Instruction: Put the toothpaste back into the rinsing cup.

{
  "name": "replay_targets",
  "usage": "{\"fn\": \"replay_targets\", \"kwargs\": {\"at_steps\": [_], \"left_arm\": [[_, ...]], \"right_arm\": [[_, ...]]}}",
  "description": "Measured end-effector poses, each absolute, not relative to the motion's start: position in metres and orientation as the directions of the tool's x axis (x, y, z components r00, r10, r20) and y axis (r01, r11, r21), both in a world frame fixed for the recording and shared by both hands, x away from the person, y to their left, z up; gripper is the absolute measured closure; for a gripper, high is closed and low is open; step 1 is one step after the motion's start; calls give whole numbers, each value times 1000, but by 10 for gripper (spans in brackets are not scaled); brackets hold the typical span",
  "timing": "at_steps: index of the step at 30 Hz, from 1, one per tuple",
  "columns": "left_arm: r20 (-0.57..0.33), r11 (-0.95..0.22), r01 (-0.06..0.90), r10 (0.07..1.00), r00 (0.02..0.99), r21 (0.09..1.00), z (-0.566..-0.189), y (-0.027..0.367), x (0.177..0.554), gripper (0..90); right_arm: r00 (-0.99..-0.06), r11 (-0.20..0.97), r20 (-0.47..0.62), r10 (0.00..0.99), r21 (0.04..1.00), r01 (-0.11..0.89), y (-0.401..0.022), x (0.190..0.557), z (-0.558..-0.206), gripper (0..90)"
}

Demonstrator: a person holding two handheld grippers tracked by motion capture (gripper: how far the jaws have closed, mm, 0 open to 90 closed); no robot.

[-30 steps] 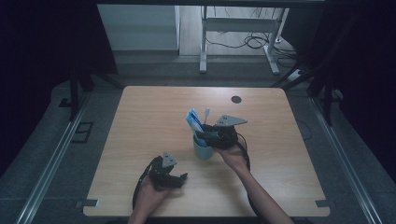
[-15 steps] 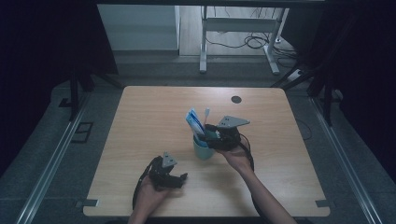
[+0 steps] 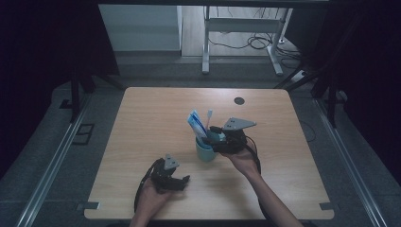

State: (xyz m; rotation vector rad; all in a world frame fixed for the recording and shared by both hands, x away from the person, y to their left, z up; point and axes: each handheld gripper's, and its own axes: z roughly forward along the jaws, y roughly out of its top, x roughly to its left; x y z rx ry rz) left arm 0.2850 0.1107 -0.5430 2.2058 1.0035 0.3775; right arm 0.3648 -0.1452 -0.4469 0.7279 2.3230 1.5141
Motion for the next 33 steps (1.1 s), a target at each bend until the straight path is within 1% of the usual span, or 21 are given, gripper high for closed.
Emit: {"fn": "replay_targets", "kwargs": {"at_steps": [10,16,18,28,33], "left_arm": [[-16,-473,554,751,660,685,-543,111,285,140],[-16,-473,554,751,660,685,-543,111,285,140],[-16,-472,554,751,660,685,-543,111,285,139],[-15,-473,554,751,660,685,-543,111,285,140],[-15,-473,554,751,660,685,-543,111,285,140]], "right_arm": [[-835,315,63,547,909,274,-153,361,-442,385],[-837,320,71,542,904,284,-155,360,-440,348],[-838,325,67,541,902,283,-156,360,-440,330],[-839,325,65,541,903,280,-165,356,-440,296],[-840,343,54,539,898,277,-170,354,-441,257]]}}
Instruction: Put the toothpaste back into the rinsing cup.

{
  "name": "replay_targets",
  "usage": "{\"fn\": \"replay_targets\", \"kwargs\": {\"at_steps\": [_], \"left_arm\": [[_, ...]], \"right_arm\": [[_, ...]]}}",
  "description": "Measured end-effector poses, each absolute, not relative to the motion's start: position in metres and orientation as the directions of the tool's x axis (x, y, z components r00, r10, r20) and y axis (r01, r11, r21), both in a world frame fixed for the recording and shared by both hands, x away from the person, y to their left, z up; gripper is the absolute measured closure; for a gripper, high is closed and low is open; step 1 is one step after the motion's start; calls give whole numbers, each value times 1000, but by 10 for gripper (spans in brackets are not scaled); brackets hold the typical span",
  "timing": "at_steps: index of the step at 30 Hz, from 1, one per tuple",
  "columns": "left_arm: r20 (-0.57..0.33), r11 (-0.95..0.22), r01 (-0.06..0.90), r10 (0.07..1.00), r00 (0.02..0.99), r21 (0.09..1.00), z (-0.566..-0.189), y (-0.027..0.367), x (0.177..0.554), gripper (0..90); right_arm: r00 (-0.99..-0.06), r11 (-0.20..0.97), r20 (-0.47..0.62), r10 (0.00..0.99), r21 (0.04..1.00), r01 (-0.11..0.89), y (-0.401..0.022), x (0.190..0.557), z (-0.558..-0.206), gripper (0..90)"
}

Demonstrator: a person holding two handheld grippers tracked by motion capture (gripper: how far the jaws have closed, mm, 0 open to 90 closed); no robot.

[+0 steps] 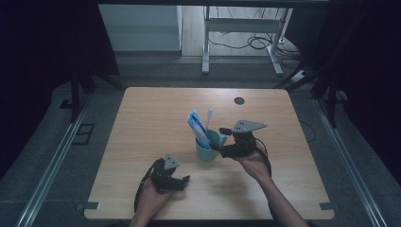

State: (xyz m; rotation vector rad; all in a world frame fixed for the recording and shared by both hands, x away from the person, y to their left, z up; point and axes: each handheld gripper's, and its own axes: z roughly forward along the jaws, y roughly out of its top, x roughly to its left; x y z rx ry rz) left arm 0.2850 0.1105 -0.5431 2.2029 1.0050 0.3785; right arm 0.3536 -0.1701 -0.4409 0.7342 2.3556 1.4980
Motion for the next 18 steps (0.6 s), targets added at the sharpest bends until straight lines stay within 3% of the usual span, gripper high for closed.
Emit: {"fn": "replay_targets", "kwargs": {"at_steps": [18], "left_arm": [[-16,-473,555,751,660,684,-543,111,285,140]], "right_arm": [[-841,444,-20,540,856,265,-180,344,-445,135]]}}
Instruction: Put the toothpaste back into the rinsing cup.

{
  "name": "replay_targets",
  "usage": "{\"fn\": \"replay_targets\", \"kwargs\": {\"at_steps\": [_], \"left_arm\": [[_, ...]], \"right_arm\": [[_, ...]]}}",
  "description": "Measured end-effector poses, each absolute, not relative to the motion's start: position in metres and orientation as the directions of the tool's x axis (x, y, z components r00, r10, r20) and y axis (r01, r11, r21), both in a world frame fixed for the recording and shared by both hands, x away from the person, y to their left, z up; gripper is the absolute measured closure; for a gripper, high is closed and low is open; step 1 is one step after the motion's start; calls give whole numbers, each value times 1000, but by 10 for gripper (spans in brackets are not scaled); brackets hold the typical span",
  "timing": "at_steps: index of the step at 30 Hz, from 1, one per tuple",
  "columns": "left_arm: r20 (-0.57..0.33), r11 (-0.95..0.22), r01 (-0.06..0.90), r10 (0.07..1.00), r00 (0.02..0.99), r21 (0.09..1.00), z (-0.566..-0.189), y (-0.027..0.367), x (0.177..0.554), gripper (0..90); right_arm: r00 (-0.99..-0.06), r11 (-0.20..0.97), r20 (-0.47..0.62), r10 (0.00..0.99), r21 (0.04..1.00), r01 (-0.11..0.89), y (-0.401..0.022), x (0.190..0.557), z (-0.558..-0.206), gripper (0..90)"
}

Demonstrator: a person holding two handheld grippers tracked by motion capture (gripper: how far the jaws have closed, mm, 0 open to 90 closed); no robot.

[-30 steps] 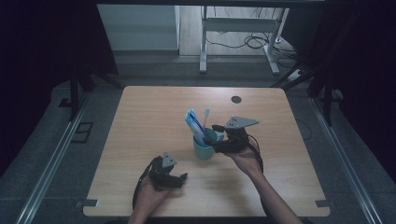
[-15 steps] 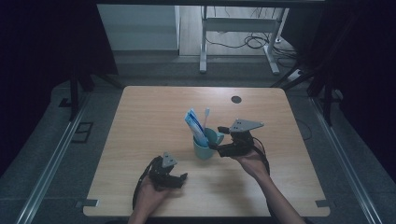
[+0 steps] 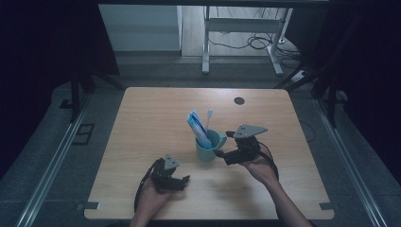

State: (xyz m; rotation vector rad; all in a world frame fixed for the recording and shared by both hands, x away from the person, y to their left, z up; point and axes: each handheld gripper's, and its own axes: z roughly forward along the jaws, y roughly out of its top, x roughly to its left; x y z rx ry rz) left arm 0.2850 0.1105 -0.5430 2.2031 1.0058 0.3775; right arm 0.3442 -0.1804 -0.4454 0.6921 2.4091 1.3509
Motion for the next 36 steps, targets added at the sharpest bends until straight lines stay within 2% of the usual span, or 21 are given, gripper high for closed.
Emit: {"fn": "replay_targets", "kwargs": {"at_steps": [16,36], "left_arm": [[-16,-473,555,751,660,685,-543,111,285,140],[-15,-474,554,751,660,685,-543,111,285,140]], "right_arm": [[-816,451,-13,577,838,306,-200,339,-452,80],[-782,404,-2,623,857,320,-231,325,-457,81]]}}
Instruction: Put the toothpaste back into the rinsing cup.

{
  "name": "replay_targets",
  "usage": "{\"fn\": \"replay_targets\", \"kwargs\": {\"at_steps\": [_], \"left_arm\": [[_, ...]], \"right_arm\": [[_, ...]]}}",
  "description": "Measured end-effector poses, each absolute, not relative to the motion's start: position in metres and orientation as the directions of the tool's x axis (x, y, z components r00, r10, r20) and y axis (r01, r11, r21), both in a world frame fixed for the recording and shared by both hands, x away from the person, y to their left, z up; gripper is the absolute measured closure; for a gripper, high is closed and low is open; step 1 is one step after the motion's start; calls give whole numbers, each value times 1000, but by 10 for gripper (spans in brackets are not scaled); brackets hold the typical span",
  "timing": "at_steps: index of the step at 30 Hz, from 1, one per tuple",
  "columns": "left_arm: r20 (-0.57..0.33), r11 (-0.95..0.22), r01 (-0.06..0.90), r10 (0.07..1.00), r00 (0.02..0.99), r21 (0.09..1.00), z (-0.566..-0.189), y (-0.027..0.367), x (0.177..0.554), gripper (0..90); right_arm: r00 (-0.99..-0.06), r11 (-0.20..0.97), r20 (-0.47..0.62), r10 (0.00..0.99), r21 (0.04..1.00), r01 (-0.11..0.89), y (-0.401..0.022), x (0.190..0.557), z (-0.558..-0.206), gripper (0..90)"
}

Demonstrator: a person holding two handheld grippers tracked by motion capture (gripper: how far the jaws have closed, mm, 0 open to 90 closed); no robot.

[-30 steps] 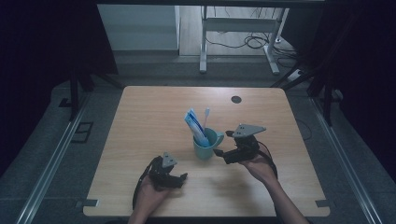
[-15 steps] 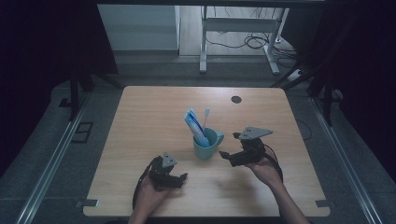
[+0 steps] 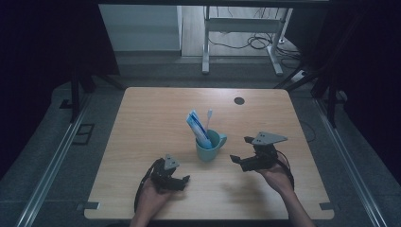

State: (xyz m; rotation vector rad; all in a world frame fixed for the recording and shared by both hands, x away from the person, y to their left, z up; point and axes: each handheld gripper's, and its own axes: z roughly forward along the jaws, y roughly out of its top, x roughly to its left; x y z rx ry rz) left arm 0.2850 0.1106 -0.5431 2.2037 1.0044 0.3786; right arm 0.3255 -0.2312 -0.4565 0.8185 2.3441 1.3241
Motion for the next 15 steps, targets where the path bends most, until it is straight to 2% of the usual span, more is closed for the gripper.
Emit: {"fn": "replay_targets", "kwargs": {"at_steps": [15], "left_arm": [[-20,-466,557,754,656,687,-543,110,285,140]], "right_arm": [[-754,385,7,656,857,343,-257,316,-462,92]]}}
